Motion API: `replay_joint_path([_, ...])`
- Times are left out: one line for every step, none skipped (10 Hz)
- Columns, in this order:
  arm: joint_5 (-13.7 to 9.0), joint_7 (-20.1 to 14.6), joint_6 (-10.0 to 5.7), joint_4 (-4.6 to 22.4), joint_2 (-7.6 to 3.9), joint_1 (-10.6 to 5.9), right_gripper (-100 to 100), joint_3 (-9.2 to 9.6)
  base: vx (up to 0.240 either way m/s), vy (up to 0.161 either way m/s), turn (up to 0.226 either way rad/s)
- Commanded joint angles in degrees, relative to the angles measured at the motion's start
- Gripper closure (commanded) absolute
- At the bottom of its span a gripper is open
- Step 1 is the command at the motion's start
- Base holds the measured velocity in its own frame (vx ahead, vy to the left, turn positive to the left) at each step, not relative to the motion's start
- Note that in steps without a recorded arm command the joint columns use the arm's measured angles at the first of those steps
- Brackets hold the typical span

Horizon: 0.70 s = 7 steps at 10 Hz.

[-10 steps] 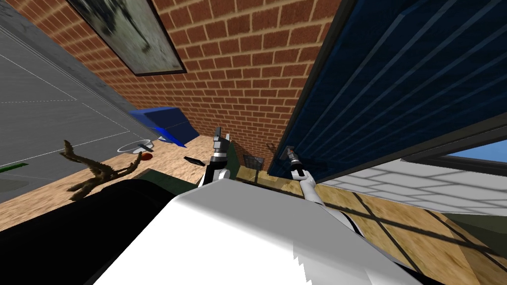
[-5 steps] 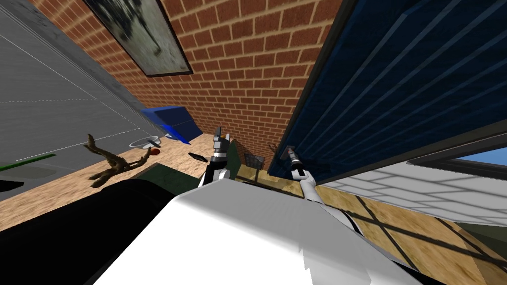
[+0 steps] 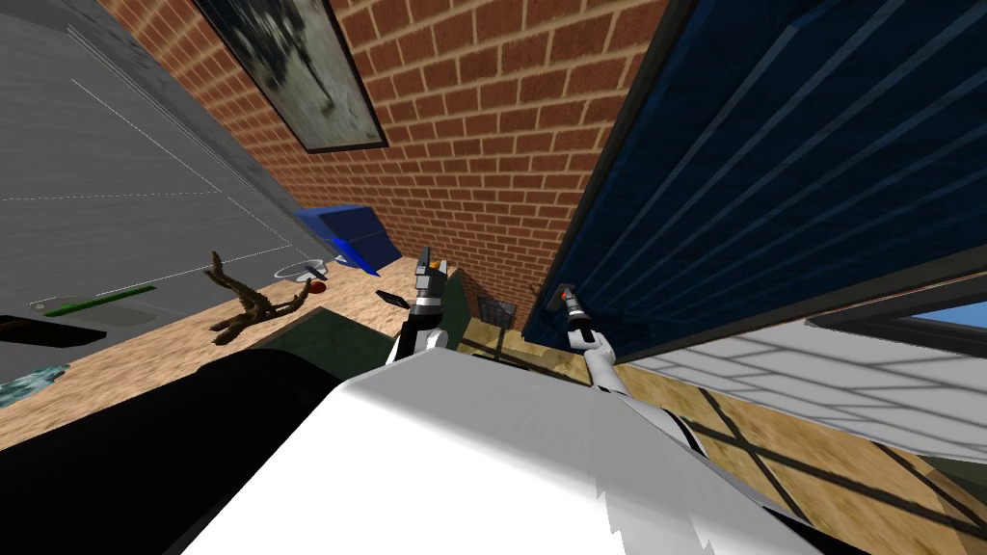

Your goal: Pull the door open

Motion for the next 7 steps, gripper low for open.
replay_joint_path([-0.43,-2.24,-0.08,0.19,0.17,-0.1,100,-0.09,-0.047,-0.039,0.054])
replay_joint_path([-1.11,-4.18,-0.1,0.55,0.17,-0.33,100,-0.35,-0.042,-0.036,0.076])
replay_joint_path([-1.11,-4.6,-0.1,0.55,0.17,-0.33,100,-0.35,-0.034,-0.023,0.046])
replay_joint_path([-1.8,-6.83,-0.13,0.91,0.18,-0.56,100,-0.62,-0.042,-0.023,0.097])
replay_joint_path([-2.5,-8.3,-0.16,1.29,0.18,-0.8,100,-0.88,-0.072,-0.047,0.125])
replay_joint_path([-2.5,-9.32,-0.16,1.29,0.18,-0.8,100,-0.88,-0.053,-0.038,0.042])
replay_joint_path([-3.22,-11.27,-0.18,1.67,0.19,-1.04,100,-1.16,-0.045,-0.027,0.072])
